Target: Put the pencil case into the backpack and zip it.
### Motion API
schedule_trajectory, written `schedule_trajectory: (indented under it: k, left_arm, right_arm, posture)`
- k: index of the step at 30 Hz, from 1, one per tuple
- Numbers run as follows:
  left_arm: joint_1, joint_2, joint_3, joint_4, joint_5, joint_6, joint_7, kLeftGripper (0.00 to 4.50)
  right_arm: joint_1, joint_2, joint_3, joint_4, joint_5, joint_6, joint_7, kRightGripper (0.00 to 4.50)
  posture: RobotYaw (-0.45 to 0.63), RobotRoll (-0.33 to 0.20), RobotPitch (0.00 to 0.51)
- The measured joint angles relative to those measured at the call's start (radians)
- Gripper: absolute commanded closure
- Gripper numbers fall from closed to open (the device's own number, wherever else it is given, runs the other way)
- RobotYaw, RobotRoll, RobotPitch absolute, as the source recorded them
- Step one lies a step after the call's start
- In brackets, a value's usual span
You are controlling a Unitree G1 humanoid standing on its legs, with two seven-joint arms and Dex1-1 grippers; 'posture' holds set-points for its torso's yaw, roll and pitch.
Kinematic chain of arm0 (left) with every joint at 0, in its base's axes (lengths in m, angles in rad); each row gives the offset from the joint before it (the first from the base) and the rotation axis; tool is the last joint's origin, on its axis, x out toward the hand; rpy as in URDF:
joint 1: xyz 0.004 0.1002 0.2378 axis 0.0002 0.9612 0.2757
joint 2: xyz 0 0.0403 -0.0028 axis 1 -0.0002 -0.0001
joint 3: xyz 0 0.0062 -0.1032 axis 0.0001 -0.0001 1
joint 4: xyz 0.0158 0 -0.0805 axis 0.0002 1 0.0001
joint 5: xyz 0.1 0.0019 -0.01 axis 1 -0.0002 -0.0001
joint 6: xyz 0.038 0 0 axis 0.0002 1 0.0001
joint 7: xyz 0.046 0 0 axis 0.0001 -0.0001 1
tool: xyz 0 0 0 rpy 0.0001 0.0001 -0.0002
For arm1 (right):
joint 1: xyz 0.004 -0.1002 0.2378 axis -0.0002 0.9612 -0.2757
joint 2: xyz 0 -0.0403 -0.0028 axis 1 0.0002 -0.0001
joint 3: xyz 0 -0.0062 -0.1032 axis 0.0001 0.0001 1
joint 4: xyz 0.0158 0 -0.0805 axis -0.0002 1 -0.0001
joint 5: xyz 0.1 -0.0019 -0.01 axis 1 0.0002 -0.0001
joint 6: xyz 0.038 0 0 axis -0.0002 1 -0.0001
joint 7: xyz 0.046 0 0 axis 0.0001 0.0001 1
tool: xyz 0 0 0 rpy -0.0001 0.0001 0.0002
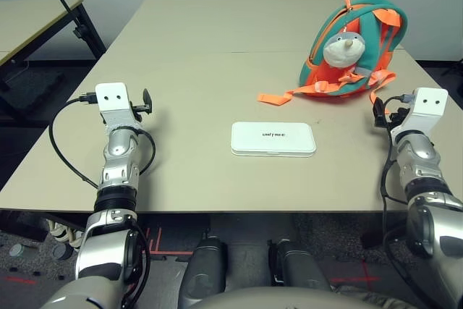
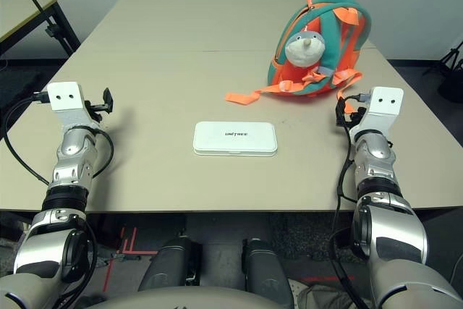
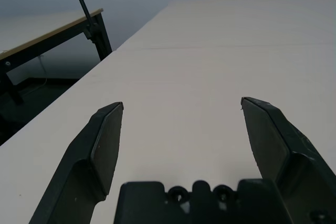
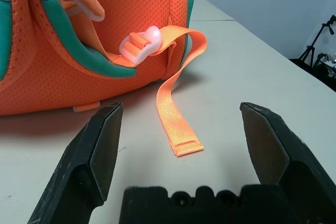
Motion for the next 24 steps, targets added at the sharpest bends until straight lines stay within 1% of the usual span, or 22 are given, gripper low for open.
schedule_trajectory:
  k: [4, 7, 9, 10, 14, 17, 19, 21, 24]
  left_arm:
    - [-0.001, -0.002, 0.000, 0.000, -0.004, 0.003, -0.002, 0.00]
    - [-0.007, -0.002, 0.007, 0.003, -0.029, 0.008, -0.045, 0.00]
    - [-0.019, 0.002, 0.011, 0.003, -0.062, 0.022, -0.108, 0.00]
    - [-0.027, 0.007, 0.012, 0.003, -0.081, 0.037, -0.141, 0.00]
    - [-0.066, 0.041, 0.036, -0.005, -0.229, 0.212, -0.376, 0.00]
    - [-0.085, 0.083, 0.024, -0.001, -0.281, 0.326, -0.543, 0.00]
    - [-0.097, 0.114, 0.008, -0.001, -0.304, 0.413, -0.636, 0.00]
    - [-0.126, 0.144, -0.015, 0.005, -0.322, 0.521, -0.726, 0.00]
    - [-0.181, 0.178, -0.043, 0.049, -0.324, 0.613, -0.815, 0.00]
  right_arm:
    - [0.000, 0.000, 0.000, -0.001, 0.000, -0.001, 0.005, 0.06]
    - [0.003, 0.000, 0.000, -0.028, 0.002, -0.001, 0.031, 0.58]
    - [0.028, -0.001, 0.003, -0.103, 0.012, 0.008, 0.075, 1.33]
    - [0.043, -0.002, 0.009, -0.144, 0.014, 0.019, 0.098, 1.70]
    - [0.193, -0.041, 0.083, -0.434, 0.014, 0.169, 0.238, 3.26]
    - [0.290, -0.070, 0.134, -0.646, 0.016, 0.314, 0.327, 4.45]
    - [0.330, -0.105, 0.168, -0.769, 0.019, 0.412, 0.389, 4.45]
    - [0.345, -0.149, 0.196, -0.868, 0.023, 0.505, 0.450, 4.45]
    - [0.344, -0.185, 0.236, -0.945, 0.015, 0.573, 0.506, 4.45]
  posture:
    - [0.19, 0.000, 0.035]
    - [0.18, 0.000, 0.028]
    - [0.18, 0.000, 0.026]
    - [0.17, 0.000, 0.017]
    - [0.14, 0.000, 0.003]
    - [0.13, 0.000, 0.011]
    - [0.11, 0.000, 0.021]
    - [0.11, 0.000, 0.020]
    - [0.10, 0.000, 0.016]
